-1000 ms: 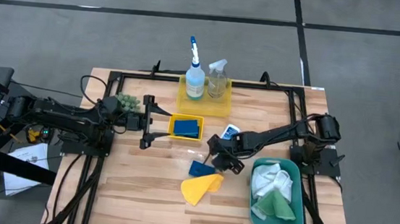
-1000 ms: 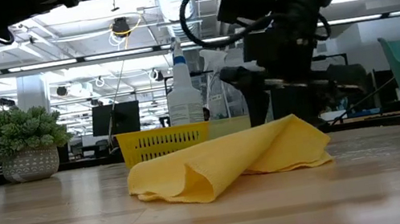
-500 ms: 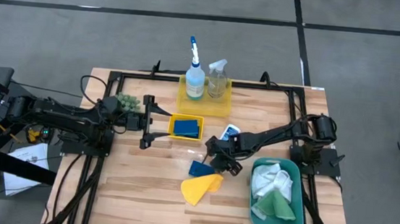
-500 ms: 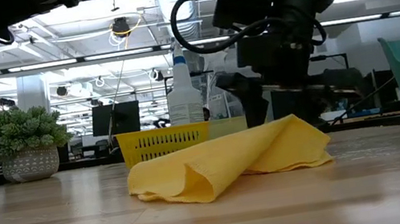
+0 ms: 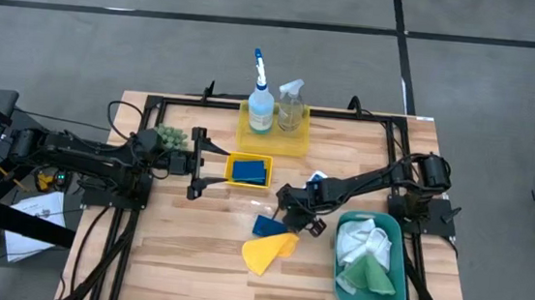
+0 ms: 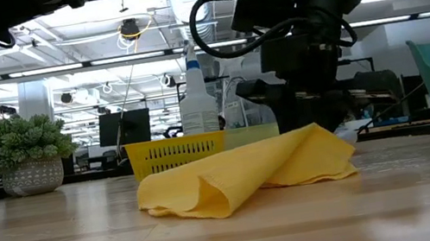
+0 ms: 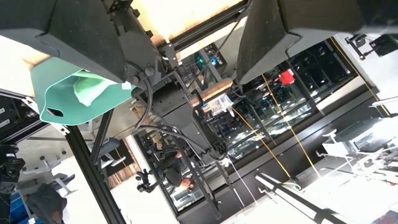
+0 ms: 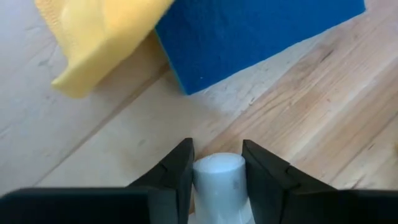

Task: Pick & Place Kitchen Items
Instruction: Put the plastic restorer bottle into the top yellow bin

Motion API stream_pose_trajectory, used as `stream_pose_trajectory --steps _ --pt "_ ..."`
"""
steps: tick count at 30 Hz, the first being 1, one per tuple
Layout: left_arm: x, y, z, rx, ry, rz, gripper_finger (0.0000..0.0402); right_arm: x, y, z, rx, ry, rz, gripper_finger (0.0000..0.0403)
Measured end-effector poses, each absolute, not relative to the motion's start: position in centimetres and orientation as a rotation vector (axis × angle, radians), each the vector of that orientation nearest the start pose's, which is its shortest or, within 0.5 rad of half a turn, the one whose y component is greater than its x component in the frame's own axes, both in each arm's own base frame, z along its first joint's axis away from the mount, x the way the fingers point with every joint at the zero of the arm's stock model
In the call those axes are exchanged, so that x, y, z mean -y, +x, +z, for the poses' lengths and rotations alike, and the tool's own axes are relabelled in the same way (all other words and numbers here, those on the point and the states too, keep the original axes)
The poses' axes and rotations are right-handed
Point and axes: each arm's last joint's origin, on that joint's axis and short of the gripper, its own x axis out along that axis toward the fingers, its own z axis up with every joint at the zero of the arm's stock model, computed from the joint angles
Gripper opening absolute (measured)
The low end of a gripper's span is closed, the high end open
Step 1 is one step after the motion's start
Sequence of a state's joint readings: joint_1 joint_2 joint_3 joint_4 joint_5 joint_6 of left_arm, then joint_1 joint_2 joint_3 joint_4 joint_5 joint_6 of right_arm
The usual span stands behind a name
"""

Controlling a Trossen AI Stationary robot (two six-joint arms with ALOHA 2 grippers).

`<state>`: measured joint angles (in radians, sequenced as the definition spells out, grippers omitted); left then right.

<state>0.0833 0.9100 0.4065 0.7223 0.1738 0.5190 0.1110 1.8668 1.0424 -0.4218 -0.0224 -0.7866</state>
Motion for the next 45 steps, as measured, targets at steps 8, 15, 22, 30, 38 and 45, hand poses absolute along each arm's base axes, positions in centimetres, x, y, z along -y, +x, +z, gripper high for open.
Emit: stream_pose_trajectory --steps 8,15,22,30,38,45 --pt "-1.1 19.5 26.7 0.236 0.545 -0.032 0.0298 -4.6 34.0 13.1 -1.122 -0.768 0.609 0.0122" --pt "-1.1 19.5 26.7 0.236 0.545 -0.032 0.0298 -5.0 34.5 13.5 -1.095 -0.762 0.625 0.0105" --pt "-1.1 19.5 26.7 0.236 0.545 -0.032 0.0298 -5.1 34.4 14.8 -1.048 -0.76 0.613 0.0105" --pt "-1.1 19.5 26.7 0.236 0.544 -0.033 0.0298 -6.4 33.0 19.7 -0.892 -0.805 0.605 0.0105" --pt "-1.1 19.5 26.7 0.236 0.536 -0.033 0.0298 -6.6 30.7 25.7 -0.635 -0.664 0.67 0.0105" --pt "-1.1 19.5 26.7 0.235 0.534 -0.034 0.0298 -5.9 29.6 28.8 -0.474 -0.448 0.583 0.0105"
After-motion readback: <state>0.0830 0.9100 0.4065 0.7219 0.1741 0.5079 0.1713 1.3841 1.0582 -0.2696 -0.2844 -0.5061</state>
